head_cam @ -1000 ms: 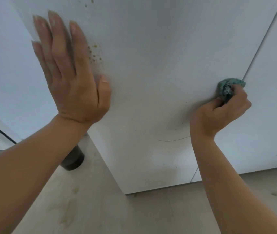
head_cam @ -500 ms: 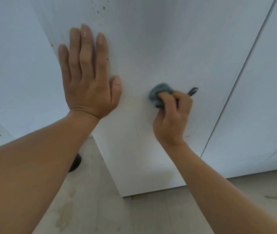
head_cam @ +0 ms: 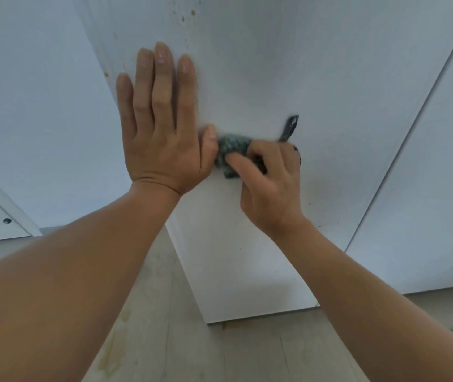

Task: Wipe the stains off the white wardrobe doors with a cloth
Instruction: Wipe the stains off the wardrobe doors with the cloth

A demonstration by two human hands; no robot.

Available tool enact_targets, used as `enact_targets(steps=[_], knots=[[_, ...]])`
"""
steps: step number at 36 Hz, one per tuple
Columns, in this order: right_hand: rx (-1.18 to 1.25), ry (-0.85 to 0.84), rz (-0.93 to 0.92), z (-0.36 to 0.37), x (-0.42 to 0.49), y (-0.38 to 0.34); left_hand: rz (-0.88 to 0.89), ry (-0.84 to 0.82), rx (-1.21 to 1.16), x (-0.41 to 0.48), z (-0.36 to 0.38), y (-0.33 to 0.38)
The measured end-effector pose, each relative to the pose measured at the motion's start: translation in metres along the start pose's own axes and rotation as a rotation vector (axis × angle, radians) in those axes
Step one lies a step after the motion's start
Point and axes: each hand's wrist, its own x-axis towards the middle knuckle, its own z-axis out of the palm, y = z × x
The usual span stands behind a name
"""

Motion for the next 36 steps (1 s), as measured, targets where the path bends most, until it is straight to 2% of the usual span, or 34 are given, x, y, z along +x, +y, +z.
enact_targets(steps=[2,5,11,15,23,28,36], knots=[[-0.025,-0.031,-0.088,0.002,-0.023,0.008,0.004,0.011,0.012,0.001,0.001,-0.001],[-0.026,-0.072,-0.124,0.000,-0.035,0.012,0.005,0.010,0.012,0.000,0.001,0.000],[0.000,0.006,0.041,0.001,-0.013,-0.002,0.002,0.012,0.010,-0.001,0.001,0.000],[-0.027,-0.049,-0.031,0.006,-0.041,0.003,0.004,0.019,0.022,-0.002,0.002,-0.001],[-0.021,-0.013,0.025,0.002,-0.025,0.003,0.006,0.034,0.024,-0.002,0.003,0.000],[-0.059,-0.055,-0.053,0.004,-0.049,0.009,0.006,0.046,0.035,-0.003,0.004,0.001],[-0.009,-0.108,-0.010,0.001,-0.043,0.006,0.004,0.040,0.029,-0.003,0.005,0.000]])
